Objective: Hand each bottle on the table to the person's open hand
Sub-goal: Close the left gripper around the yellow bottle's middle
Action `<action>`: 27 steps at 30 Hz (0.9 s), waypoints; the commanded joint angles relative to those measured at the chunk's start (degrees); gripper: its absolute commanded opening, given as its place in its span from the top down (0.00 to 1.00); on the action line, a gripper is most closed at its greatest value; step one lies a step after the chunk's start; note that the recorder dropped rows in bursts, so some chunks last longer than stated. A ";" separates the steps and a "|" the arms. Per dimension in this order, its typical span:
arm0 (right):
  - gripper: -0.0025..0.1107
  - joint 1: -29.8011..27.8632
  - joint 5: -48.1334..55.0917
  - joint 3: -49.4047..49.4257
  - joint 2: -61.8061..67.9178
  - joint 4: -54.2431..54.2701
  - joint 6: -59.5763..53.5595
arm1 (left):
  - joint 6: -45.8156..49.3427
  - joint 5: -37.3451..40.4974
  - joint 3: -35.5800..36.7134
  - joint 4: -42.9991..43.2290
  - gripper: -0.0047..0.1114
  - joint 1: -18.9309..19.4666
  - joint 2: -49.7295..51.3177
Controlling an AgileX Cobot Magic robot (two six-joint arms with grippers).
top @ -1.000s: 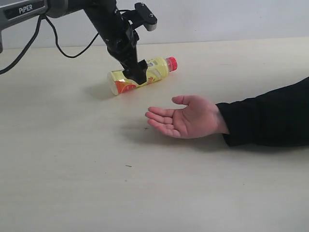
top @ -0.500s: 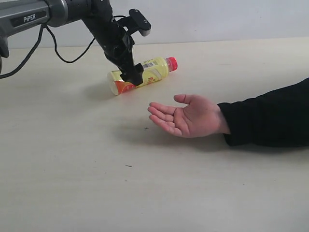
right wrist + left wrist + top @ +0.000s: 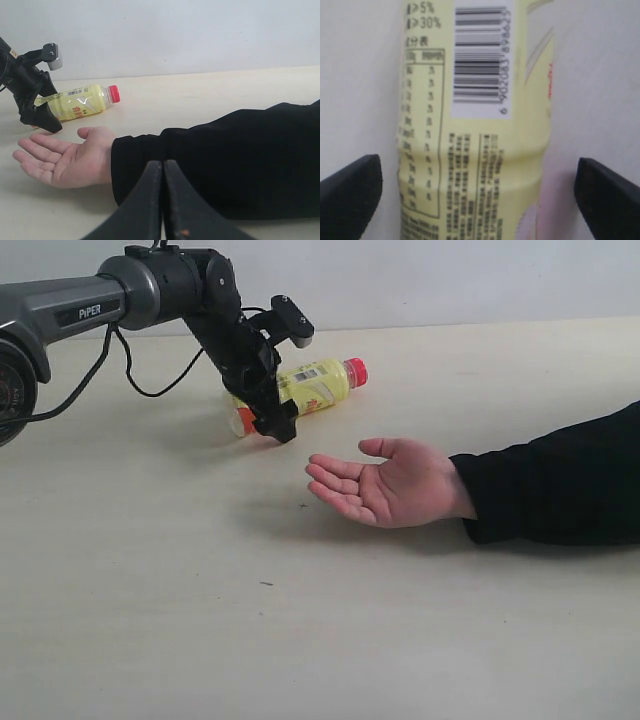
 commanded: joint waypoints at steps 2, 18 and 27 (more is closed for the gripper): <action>0.98 0.22 -0.44 0.28 -0.25 -0.19 -0.31 | -0.19 -0.38 0.10 -0.39 0.07 0.14 0.15; 0.98 0.22 -0.44 0.28 -0.25 -0.19 -0.31 | -0.33 2.36 0.10 -0.62 0.95 0.14 0.15; 0.98 0.22 -0.44 0.28 -0.25 -0.19 -0.31 | -4.44 3.29 0.10 -0.62 0.96 0.14 -1.33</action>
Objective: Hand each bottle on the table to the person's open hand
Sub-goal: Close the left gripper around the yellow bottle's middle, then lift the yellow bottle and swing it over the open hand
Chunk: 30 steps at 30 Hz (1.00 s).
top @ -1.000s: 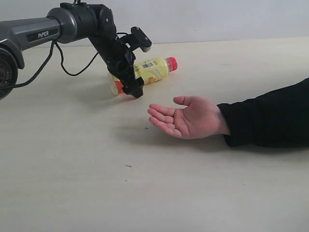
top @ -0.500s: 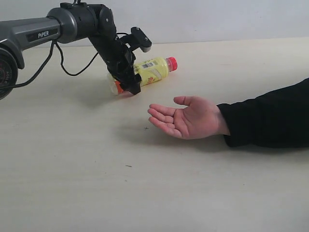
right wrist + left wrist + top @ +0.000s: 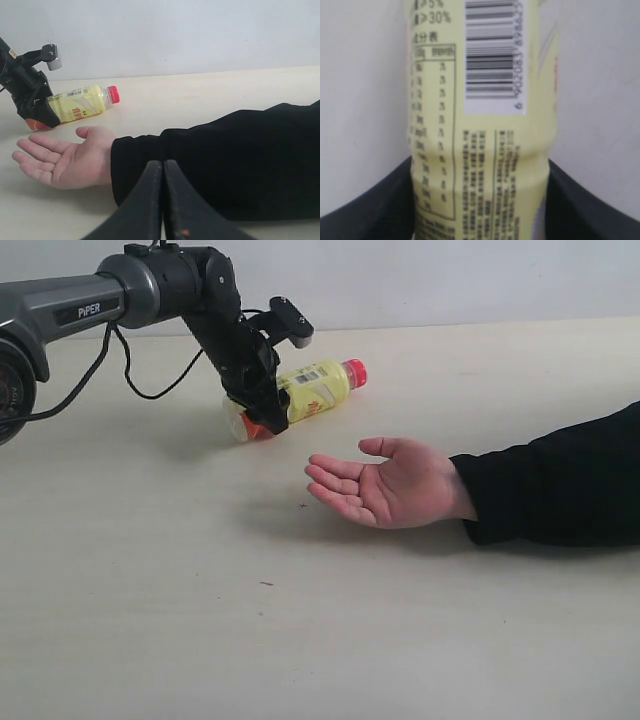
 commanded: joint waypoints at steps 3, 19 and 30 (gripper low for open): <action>0.98 0.22 -0.44 0.28 -0.25 -0.19 -0.31 | -4.63 2.31 0.10 -0.48 0.96 0.14 -2.69; 0.98 0.22 -0.44 0.28 -0.25 -0.19 -0.31 | -13.66 13.18 0.10 -2.25 0.96 0.14 -9.11; 0.98 0.22 -0.44 0.28 -0.25 -0.19 -0.31 | -19.07 16.05 0.72 -6.82 0.96 -2.46 -12.15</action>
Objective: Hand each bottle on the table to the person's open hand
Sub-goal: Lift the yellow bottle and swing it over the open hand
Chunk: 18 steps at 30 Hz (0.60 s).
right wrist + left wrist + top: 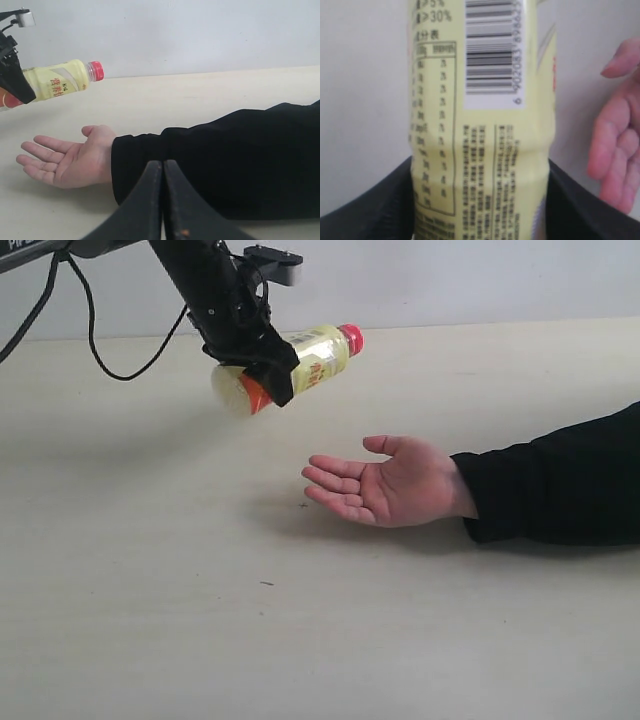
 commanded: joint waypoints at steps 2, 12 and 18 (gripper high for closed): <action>0.98 0.22 -0.44 0.28 -0.25 -0.19 -0.31 | -2.68 0.04 2.01 -1.03 0.96 -3.78 -3.38; 0.98 0.22 -0.44 0.28 -0.25 -0.19 -0.31 | -11.87 0.04 8.48 0.44 0.96 -12.21 -10.91; 0.98 0.22 -0.44 0.28 -0.25 -0.19 -0.31 | -25.87 -0.88 13.54 7.49 0.96 -17.96 -16.25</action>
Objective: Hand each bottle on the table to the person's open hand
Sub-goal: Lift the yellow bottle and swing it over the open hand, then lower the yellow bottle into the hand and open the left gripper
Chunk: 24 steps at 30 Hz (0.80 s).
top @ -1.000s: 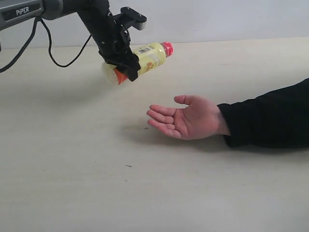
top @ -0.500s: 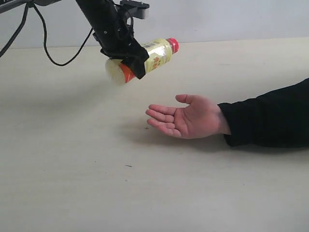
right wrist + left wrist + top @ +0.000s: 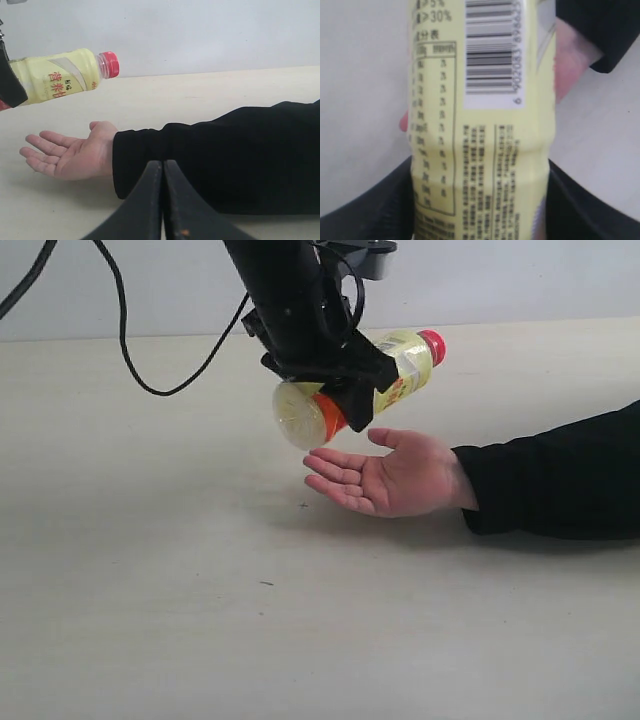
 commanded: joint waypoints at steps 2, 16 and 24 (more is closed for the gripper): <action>0.98 0.22 -0.44 0.28 -0.25 -0.19 -0.31 | -19.57 -2.69 4.82 8.13 0.96 -5.46 -5.40; 0.98 0.22 -0.44 0.28 -0.25 -0.19 -0.31 | -59.09 -23.73 19.00 29.53 0.96 -13.99 -7.17; 0.98 0.22 -0.44 0.28 -0.25 -0.19 -0.31 | -61.71 -23.52 19.25 26.29 0.96 -13.99 -6.97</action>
